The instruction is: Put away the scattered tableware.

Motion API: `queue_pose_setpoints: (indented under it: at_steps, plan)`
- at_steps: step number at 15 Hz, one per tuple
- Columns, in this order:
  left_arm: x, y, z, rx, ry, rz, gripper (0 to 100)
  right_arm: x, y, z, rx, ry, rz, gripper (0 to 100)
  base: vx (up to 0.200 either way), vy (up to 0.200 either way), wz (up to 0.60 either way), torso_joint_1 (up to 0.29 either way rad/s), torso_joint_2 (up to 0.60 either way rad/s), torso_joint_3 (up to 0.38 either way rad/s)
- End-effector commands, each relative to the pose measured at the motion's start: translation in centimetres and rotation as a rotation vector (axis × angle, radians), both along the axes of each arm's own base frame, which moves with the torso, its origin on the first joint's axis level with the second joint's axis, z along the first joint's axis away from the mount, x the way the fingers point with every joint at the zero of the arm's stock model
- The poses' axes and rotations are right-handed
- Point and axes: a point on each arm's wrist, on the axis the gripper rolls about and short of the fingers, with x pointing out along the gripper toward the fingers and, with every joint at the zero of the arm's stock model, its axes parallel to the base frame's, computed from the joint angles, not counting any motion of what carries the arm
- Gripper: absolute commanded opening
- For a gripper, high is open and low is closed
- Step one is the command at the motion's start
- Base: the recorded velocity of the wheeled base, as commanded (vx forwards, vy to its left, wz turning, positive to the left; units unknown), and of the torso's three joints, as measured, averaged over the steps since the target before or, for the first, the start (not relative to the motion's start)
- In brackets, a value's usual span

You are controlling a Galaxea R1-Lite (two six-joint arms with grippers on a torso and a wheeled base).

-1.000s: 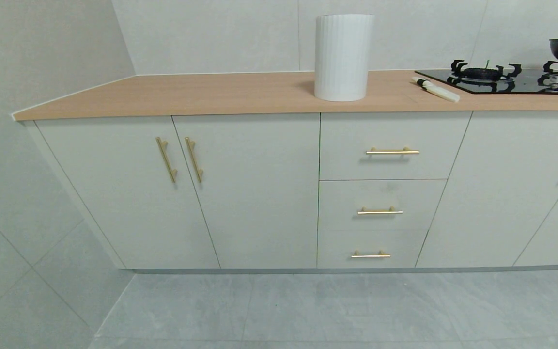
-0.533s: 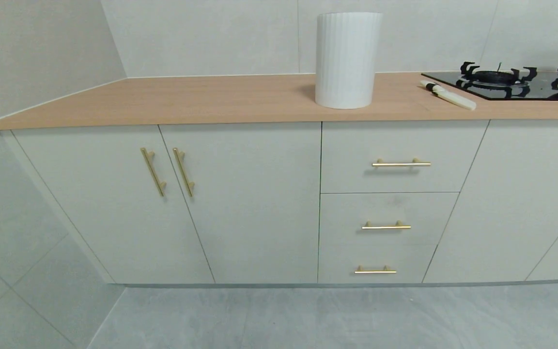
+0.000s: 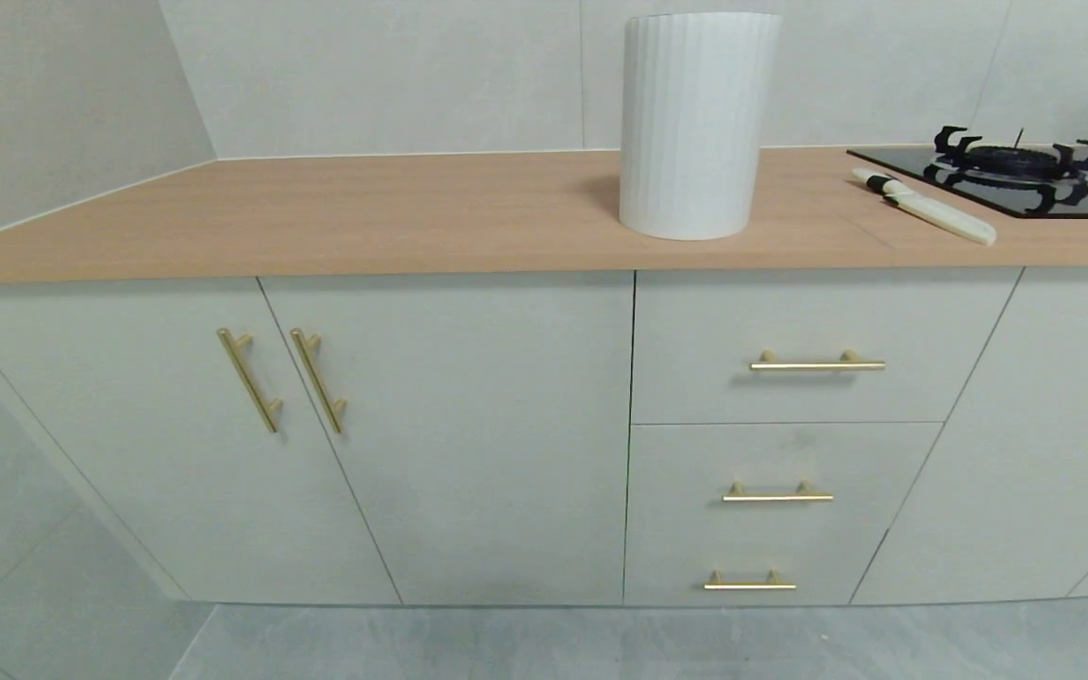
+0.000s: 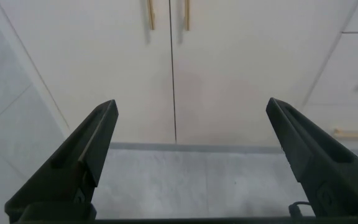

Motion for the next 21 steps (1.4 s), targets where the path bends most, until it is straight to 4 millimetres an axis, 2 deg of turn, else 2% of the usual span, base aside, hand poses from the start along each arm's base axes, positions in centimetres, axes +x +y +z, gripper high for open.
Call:
queue_pose_setpoints:
  at_steps: [1,13,21]
  plan:
    - [0.0,0.0,-0.01,0.0,0.001,0.001,100,0.01,0.0,0.01,-0.001,0.001,0.001,100,0.2,0.0,0.0,0.002,0.0,0.002]
    - [0.0,0.0,0.0,0.0,0.0,0.001,100,0.01,0.0,0.01,-0.001,0.001,0.001,100,0.2,0.0,0.0,0.002,0.0,0.003]
    - [0.0,0.0,0.0,-0.002,0.0,0.001,100,0.01,0.0,0.01,-0.001,0.001,0.001,100,0.0,0.0,0.0,0.0,0.0,0.0]
